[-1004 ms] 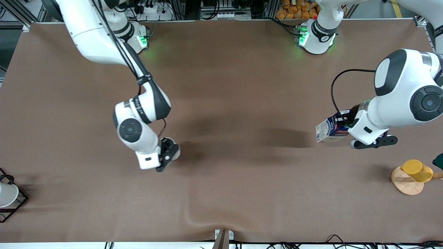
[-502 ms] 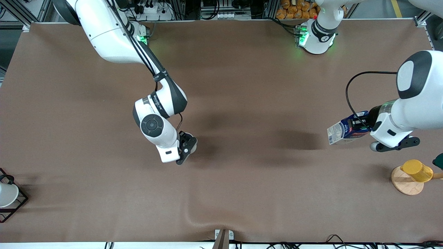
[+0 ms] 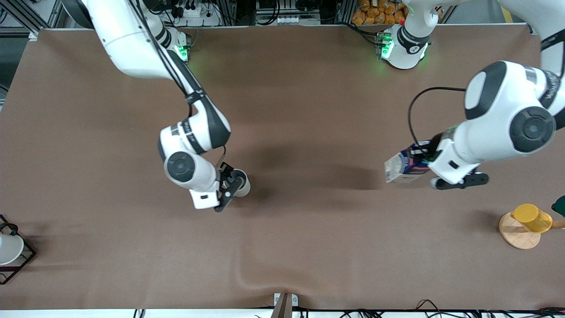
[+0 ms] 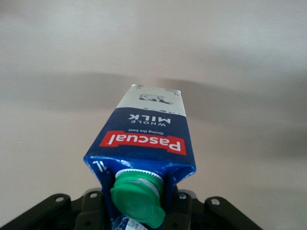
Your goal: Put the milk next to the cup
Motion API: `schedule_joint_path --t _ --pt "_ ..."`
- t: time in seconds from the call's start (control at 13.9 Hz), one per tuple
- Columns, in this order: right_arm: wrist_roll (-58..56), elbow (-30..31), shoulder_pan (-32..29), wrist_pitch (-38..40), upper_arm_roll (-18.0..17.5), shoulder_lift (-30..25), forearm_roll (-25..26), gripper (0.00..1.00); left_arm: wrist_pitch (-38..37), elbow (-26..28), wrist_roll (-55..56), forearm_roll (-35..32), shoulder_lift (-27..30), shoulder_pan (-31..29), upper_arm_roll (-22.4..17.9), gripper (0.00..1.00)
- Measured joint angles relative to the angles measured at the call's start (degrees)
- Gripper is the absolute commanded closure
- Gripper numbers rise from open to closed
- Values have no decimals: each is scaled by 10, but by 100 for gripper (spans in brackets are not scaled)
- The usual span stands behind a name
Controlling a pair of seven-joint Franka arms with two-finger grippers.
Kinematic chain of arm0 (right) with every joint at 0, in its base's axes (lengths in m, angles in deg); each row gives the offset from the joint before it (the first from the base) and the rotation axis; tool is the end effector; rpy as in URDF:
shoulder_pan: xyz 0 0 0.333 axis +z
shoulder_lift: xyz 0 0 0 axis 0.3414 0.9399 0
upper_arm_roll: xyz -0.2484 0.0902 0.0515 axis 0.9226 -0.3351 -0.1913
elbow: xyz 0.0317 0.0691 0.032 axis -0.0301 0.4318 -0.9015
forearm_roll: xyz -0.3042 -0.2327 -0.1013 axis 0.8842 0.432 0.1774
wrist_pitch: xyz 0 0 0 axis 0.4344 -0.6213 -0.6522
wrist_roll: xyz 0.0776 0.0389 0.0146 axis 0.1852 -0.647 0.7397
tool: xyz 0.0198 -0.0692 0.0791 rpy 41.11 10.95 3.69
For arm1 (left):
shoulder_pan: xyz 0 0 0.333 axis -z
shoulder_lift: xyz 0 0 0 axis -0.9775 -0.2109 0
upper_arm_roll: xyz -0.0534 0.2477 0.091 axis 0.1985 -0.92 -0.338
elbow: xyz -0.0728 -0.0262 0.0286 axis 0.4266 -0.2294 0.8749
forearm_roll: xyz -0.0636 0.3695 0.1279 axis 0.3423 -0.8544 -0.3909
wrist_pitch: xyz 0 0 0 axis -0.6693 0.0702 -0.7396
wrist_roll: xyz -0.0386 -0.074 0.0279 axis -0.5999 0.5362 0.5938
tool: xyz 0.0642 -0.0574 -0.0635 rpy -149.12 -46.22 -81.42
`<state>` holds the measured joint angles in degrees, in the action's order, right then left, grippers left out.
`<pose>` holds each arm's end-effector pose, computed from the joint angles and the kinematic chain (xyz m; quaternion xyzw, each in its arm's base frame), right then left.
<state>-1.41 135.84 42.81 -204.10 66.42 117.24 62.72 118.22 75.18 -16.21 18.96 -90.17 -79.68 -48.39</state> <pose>0.6134 0.2722 0.2287 -0.8993 -0.4244 0.0696 0.0788 0.6009 -0.1733 0.4275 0.9911 0.0587 -0.1178 0.0224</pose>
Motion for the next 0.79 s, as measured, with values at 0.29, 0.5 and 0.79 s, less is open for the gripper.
schedule_joint_path --t 0.29,0.5,0.79 --pt "-13 -2 -91 124 3 -42 -73 0 52 -3 53 37 -2 63 21 55" --pt "-13 -2 -133 173 7 -60 -71 0 100 -2 127 42 -21 130 22 55" --pt "-13 -2 -173 178 13 -76 48 0 168 -25 243 29 -75 258 9 55"
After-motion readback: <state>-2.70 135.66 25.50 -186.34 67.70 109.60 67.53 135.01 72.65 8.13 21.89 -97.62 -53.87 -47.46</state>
